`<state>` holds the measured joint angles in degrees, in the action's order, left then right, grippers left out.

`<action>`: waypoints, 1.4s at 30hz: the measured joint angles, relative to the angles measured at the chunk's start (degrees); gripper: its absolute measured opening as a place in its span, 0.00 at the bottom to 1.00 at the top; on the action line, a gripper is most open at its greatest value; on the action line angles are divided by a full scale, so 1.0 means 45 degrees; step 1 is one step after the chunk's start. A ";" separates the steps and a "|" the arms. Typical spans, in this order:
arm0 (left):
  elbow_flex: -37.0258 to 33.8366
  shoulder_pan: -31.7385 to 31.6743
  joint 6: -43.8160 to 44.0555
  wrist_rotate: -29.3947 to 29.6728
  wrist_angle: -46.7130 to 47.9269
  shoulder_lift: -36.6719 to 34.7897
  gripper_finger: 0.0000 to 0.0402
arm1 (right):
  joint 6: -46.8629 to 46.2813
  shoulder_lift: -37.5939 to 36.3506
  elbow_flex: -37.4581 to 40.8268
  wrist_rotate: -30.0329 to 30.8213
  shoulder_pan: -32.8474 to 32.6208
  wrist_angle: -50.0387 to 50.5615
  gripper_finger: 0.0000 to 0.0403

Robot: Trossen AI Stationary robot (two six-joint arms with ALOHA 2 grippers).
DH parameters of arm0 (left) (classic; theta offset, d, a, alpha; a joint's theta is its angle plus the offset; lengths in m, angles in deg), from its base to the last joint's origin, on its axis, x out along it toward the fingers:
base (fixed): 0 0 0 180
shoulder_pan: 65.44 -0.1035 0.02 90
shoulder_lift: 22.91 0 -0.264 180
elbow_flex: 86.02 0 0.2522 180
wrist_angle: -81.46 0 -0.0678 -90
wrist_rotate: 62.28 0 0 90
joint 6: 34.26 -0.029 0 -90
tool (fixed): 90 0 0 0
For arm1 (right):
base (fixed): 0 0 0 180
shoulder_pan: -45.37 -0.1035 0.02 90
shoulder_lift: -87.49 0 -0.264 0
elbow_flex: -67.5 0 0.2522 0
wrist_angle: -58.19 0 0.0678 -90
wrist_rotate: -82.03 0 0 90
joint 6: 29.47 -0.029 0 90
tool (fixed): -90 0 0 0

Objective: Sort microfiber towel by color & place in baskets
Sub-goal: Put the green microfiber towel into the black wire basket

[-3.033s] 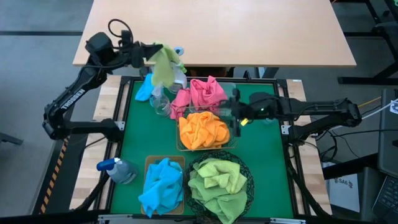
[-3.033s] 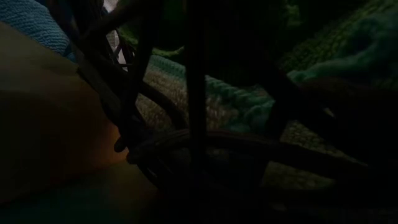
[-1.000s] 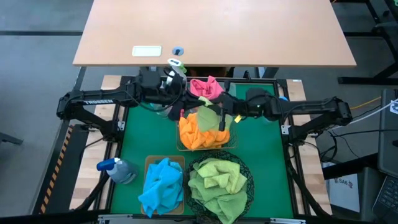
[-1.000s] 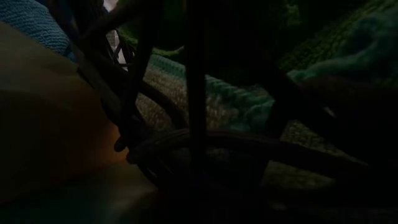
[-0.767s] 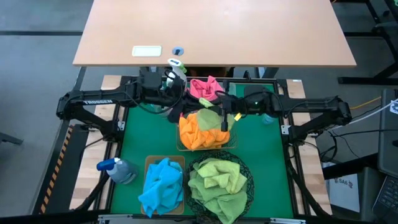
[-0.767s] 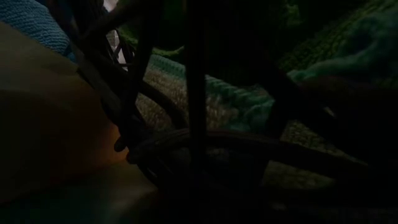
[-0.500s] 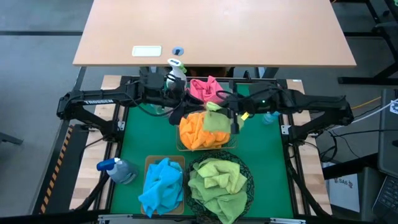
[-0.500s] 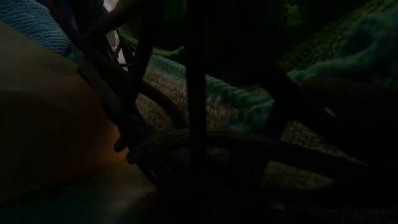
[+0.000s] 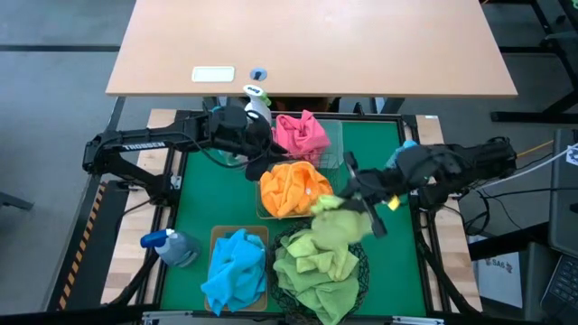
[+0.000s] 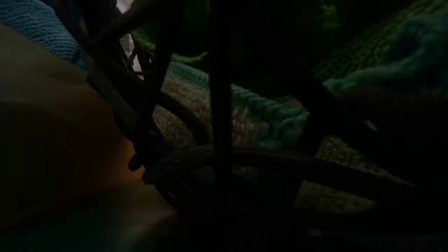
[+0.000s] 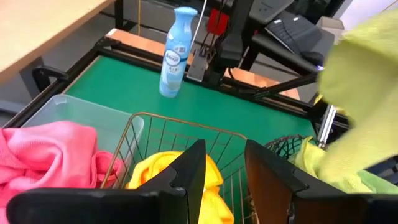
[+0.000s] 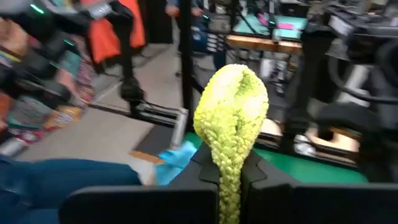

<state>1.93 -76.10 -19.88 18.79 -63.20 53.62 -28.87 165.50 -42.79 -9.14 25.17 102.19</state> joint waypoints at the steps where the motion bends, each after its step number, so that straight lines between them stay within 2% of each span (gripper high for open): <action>1: 0.0000 0.0002 0.0000 -0.0002 0.0080 0.0000 0.27 | -0.0215 0.0002 -0.0032 0.0005 -0.0260 -0.0126 0.01; 5: 0.0000 0.0053 0.0002 -0.0010 0.0117 0.0000 0.27 | -0.1056 0.0005 -0.0049 0.0004 -0.1279 -0.1111 0.02; 10: 0.0000 0.0073 0.0007 -0.0019 0.0112 0.0000 0.27 | -0.1157 0.0005 -0.0049 0.0008 -0.2448 -0.2131 0.01; 19: 0.0000 0.0073 0.0021 -0.0029 0.0108 -0.0005 0.27 | -0.1147 0.0669 0.0150 0.0866 -0.3917 -0.2357 0.02; 23: 0.0000 0.0073 0.0041 -0.0029 0.0108 -0.0005 0.27 | -0.1084 0.1538 0.0423 0.1462 -0.4054 -0.2334 0.02; 29: 0.0000 0.0073 0.0094 -0.0419 0.0103 -0.0005 0.27 | -0.1222 0.3120 0.0461 0.1365 -0.4004 -0.2487 0.03; 42: 0.0000 0.0078 0.0098 -0.2569 0.0098 -0.0005 0.27 | -0.3480 0.5520 0.0476 0.1603 -0.3547 -0.1891 0.03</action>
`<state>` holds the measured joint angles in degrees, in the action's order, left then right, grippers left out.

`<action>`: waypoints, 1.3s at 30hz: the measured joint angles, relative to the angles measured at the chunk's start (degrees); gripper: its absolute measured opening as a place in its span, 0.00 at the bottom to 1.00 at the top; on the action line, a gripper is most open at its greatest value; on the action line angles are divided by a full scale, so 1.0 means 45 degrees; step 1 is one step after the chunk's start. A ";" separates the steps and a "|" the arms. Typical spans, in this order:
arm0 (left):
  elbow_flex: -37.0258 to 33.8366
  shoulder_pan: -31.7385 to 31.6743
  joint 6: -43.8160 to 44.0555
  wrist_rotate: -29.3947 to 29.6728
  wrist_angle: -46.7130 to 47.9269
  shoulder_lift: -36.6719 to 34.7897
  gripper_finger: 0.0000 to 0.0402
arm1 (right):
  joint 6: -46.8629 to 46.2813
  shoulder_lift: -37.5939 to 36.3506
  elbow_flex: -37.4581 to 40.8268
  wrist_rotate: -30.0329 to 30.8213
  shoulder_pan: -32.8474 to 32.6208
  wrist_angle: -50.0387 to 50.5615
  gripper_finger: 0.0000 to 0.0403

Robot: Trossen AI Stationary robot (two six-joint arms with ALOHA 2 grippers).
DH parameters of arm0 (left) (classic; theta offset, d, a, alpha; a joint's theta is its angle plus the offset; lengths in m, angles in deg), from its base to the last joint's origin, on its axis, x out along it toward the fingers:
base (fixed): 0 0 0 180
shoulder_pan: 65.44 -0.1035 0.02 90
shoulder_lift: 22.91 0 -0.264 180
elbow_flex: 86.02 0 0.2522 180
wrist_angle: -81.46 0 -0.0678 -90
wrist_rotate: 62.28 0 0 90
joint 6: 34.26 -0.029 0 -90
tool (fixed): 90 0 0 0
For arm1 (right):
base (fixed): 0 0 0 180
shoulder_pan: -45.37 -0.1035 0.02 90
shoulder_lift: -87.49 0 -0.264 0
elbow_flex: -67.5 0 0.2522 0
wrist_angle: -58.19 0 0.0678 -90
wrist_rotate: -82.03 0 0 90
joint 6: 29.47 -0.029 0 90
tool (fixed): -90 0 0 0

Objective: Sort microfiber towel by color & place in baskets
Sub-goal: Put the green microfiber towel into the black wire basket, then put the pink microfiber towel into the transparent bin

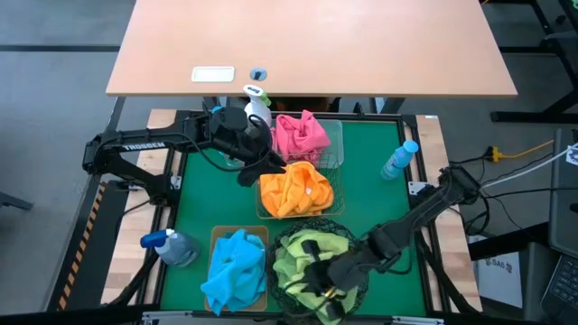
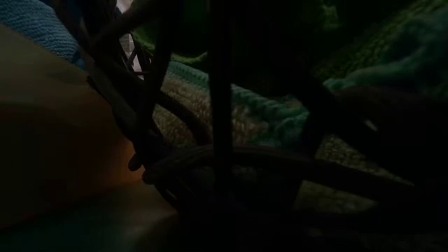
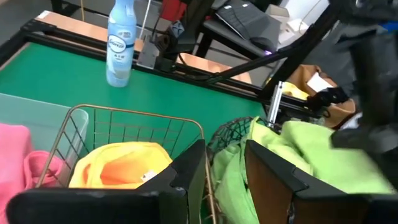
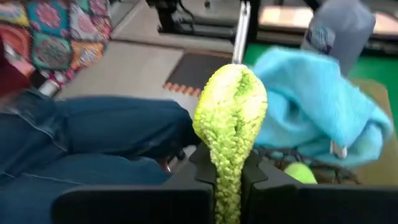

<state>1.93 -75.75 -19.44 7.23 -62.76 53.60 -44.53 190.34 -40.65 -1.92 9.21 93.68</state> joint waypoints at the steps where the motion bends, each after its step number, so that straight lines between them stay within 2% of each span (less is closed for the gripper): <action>1: 0.0000 0.0000 -0.0052 -0.0005 0.0000 0.0000 0.27 | -0.0021 0.0146 0.0000 0.0000 0.0007 0.0125 0.03; 8: 0.0000 0.0000 -0.0087 -0.0005 0.0005 -0.0004 0.27 | -0.0096 0.1070 0.0000 -0.0040 0.0150 0.0297 0.04; 16: 0.0000 0.0000 -0.0096 0.0000 0.0038 -0.0002 0.27 | -0.1892 0.1110 -0.0005 -0.0141 0.0360 0.0128 0.05; 20: 0.0000 0.0000 -0.0101 0.0000 0.0043 -0.0005 0.27 | -0.1983 0.1110 -0.0005 -0.0362 0.0400 0.0230 0.14; 26: 0.0002 -0.0010 -0.0105 0.0000 0.0053 -0.0005 0.27 | -0.1947 0.1095 -0.0005 -0.0388 0.0402 0.0399 0.37; 29: 0.0005 -0.0010 -0.0105 0.0000 0.0054 -0.0005 0.27 | -0.1935 0.1062 -0.0005 -0.0723 0.0464 0.0937 0.45; 33: 0.0005 -0.0010 -0.0105 0.0000 0.0058 -0.0005 0.27 | -0.1934 0.0900 -0.0007 -0.1424 0.0584 0.1471 0.51; 39: 0.0005 -0.0010 -0.0105 0.0005 0.0077 -0.0005 0.27 | -0.1927 0.0368 -0.0015 -0.2930 0.0902 0.1533 0.51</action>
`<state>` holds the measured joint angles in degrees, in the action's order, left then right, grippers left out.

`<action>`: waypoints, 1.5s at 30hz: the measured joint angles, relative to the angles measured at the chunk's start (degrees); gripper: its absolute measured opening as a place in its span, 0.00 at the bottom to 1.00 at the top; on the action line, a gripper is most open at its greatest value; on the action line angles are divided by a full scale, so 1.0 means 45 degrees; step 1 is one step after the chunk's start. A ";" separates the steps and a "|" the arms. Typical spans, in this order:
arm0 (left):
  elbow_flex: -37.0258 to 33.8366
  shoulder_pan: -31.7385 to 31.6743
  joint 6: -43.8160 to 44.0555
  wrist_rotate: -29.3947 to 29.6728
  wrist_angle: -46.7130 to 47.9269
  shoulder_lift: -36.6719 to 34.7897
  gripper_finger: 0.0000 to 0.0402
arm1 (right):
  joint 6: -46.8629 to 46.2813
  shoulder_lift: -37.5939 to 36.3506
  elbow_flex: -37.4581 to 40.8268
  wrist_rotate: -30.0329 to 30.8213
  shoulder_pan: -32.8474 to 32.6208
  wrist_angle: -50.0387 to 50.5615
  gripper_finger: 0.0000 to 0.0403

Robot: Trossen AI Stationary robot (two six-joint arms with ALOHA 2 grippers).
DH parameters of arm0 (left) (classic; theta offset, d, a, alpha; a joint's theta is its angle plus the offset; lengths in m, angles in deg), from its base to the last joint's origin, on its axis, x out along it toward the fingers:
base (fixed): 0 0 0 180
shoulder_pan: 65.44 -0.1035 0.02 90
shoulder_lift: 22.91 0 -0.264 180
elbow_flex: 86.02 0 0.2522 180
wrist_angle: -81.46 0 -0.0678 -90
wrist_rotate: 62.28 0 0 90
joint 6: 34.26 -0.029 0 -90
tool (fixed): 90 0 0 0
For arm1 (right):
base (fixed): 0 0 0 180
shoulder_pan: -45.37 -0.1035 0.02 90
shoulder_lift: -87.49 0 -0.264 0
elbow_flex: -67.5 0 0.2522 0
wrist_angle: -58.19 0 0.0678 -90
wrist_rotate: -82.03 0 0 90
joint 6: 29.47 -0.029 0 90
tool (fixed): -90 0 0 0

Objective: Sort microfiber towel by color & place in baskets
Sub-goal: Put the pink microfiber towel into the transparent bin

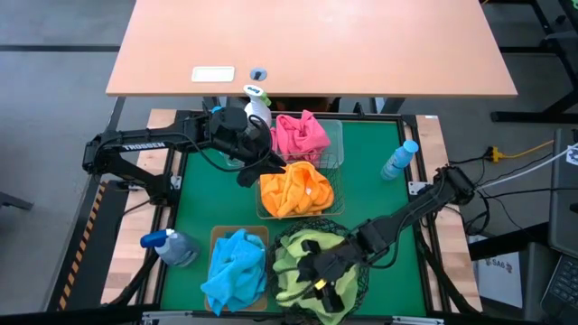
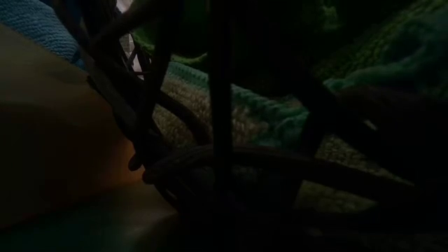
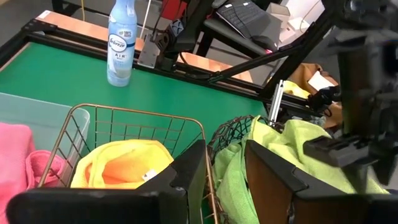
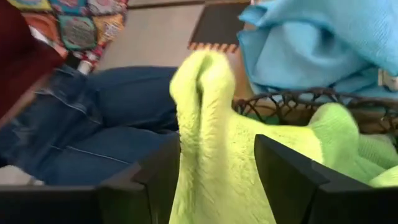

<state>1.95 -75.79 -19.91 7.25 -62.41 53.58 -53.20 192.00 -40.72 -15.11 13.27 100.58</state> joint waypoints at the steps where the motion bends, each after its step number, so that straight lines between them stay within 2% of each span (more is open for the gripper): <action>1: 0.0000 0.0000 0.0000 0.0000 0.0000 0.0000 0.27 | -0.0007 -0.0132 0.0000 -0.0135 0.0093 -0.0020 0.51; 7: 0.0000 0.0000 -0.0005 0.0031 0.0029 0.0000 0.27 | 0.0150 -0.1038 0.0000 -0.0320 0.0419 0.0636 0.51; 13: 0.0000 -0.0072 -0.0010 0.0170 0.0029 0.0000 0.27 | 0.0706 -0.2116 0.0000 0.0146 0.0496 0.2679 0.51; 19: 0.0000 -0.0511 -0.0011 0.1019 0.0029 0.0000 0.27 | 0.1666 -0.2913 0.0000 0.1944 0.0496 0.4864 0.51; 24: 0.0000 -0.1042 -0.0012 0.2021 0.0029 0.0000 0.27 | 0.3097 -0.3125 0.0000 0.2801 0.0496 0.6125 0.51; 31: 0.0000 -0.1758 -0.0010 0.3782 0.0029 0.0000 0.27 | 0.5062 -0.3162 0.0002 0.2794 0.0536 0.7302 0.51; 39: 0.0000 -0.3187 -0.0010 0.4176 0.0034 0.0000 0.27 | 0.5920 -0.4085 0.0010 0.2794 0.1111 0.8387 0.51; 45: 0.0000 -0.4554 -0.0005 0.5447 0.0034 0.0000 0.27 | 0.7155 -0.4835 0.0010 0.2499 0.2137 0.8383 0.51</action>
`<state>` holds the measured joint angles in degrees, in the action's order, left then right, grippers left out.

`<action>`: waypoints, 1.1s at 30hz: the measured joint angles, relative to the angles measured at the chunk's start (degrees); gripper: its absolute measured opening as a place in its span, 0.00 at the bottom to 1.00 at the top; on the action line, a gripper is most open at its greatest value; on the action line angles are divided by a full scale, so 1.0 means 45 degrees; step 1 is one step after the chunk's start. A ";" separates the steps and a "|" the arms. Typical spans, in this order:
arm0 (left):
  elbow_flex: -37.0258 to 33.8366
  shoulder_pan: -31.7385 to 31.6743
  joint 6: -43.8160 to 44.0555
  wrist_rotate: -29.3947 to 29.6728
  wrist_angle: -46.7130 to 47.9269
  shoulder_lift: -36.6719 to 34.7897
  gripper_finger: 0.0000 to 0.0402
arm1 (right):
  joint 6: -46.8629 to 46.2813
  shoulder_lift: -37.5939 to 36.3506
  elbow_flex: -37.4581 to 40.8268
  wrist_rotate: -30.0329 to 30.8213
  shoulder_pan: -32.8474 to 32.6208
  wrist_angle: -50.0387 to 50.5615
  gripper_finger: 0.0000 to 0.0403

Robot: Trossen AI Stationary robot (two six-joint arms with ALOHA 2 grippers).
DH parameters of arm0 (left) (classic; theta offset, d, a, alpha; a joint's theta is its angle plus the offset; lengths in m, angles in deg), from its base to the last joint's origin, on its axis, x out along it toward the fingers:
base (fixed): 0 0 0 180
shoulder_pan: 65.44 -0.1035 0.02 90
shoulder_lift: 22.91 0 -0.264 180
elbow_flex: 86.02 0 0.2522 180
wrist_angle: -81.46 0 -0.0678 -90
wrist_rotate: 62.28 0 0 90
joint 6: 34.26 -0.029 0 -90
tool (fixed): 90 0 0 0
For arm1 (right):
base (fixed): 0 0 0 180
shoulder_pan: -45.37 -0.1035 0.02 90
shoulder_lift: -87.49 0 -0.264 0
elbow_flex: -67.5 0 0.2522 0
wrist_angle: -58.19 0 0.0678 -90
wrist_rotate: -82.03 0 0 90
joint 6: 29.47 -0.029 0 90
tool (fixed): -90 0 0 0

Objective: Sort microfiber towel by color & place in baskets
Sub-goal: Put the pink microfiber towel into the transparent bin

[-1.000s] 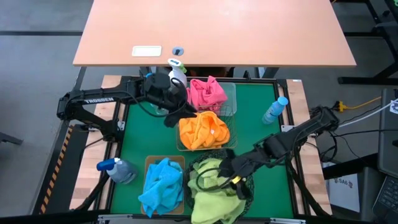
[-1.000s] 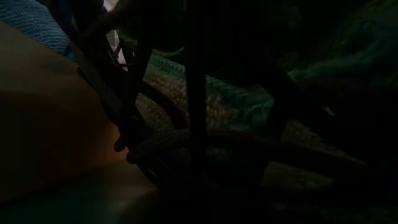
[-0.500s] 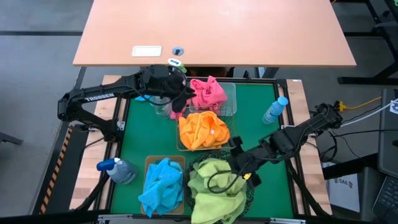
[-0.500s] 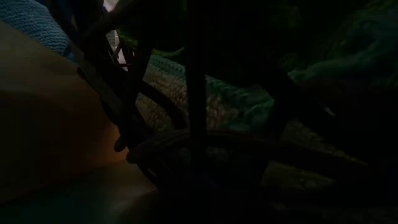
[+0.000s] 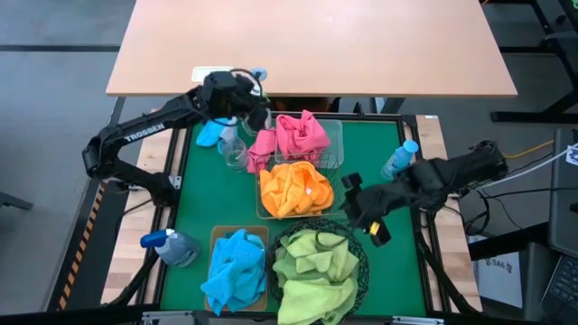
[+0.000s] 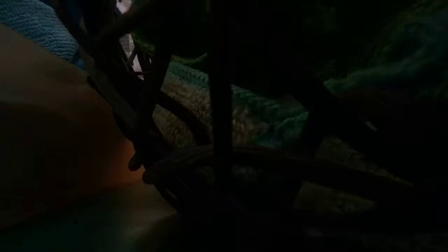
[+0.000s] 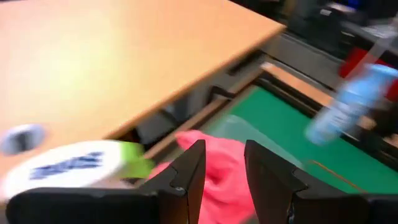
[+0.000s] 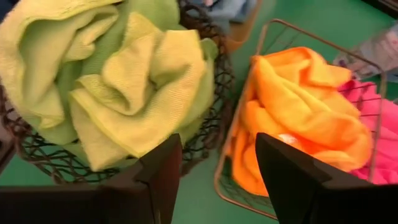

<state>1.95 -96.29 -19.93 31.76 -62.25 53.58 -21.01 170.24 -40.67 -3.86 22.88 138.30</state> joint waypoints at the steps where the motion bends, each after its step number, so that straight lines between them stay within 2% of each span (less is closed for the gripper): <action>1: 0.0000 -0.0257 0.0000 0.0192 0.0006 0.0000 0.27 | 0.0166 -0.0078 0.0000 -0.0173 0.0223 0.0003 0.51; 6: 0.0015 -0.1666 0.0031 0.0634 0.0576 0.0000 0.27 | 0.0888 -0.0222 0.0000 -0.1213 0.1392 0.0045 0.51; 12: 0.0015 -0.3451 0.0131 0.0602 0.2370 0.0000 0.27 | 0.1734 -0.0184 0.0000 -0.2638 0.2593 0.0299 0.51; 17: 0.0015 -0.3957 -0.0076 -0.0693 0.3235 0.0000 0.27 | 0.1897 -0.0169 0.0000 -0.2930 0.3241 0.0299 0.51; 22: 0.0015 -0.3695 -0.0770 -0.2580 0.2802 0.0000 0.27 | 0.1990 -0.0169 0.0000 -0.2935 0.3551 0.0271 0.51; 25: 0.0015 -0.3074 -0.1263 -0.3256 0.2662 0.0000 0.27 | 0.2179 -0.0169 0.0000 -0.2991 0.3610 0.0265 0.51; 30: 0.0015 -0.1489 -0.2143 -0.3440 0.2662 0.0000 0.27 | 0.2246 -0.0169 0.0000 -0.3168 0.3586 0.0246 0.51; 33: 0.0015 -0.0391 -0.2774 -0.2942 0.2667 0.0000 0.27 | 0.2246 -0.0164 0.0000 -0.3173 0.3586 0.0241 0.51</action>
<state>2.02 -98.05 -32.41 18.52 -50.26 53.58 -10.90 169.50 -40.67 -18.14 39.02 139.39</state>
